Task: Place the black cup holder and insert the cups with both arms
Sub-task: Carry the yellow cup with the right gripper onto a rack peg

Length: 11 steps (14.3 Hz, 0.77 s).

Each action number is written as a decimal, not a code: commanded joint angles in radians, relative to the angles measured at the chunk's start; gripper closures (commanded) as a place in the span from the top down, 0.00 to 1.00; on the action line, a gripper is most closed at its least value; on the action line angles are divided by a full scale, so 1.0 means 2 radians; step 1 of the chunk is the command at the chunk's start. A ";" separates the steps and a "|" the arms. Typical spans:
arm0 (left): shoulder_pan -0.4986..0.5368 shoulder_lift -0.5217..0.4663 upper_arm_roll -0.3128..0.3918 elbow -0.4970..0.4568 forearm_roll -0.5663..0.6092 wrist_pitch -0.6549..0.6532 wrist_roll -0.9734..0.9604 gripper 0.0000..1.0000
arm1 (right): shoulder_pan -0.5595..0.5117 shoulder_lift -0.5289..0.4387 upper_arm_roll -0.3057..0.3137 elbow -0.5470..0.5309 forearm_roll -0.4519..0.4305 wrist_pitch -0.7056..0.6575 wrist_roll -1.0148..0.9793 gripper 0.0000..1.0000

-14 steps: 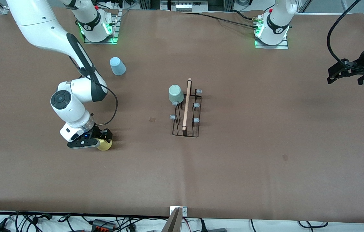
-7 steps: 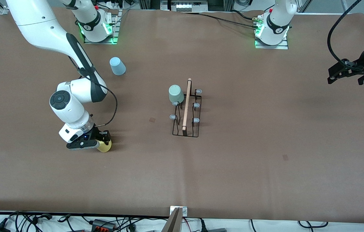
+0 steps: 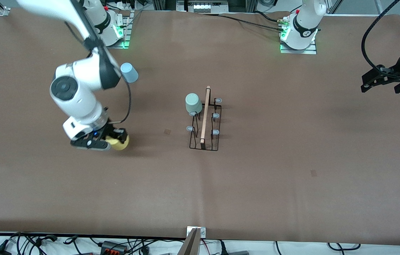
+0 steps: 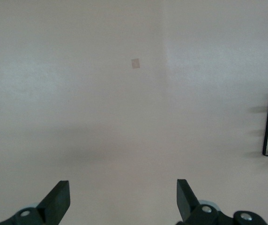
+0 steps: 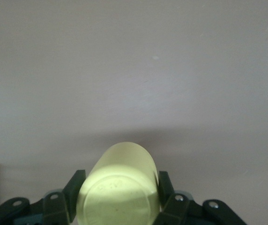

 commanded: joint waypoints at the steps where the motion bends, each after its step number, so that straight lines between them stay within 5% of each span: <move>1: 0.001 0.006 0.002 0.015 -0.010 -0.012 0.008 1.00 | 0.037 -0.001 0.020 0.017 0.007 -0.001 0.112 0.15; 6: 0.001 0.006 -0.001 0.015 -0.010 -0.012 0.008 1.00 | 0.113 0.041 0.021 0.098 0.003 -0.009 0.238 0.15; 11: 0.001 0.006 -0.001 0.015 -0.010 -0.012 0.008 1.00 | 0.142 0.075 0.021 0.120 0.001 -0.006 0.264 0.16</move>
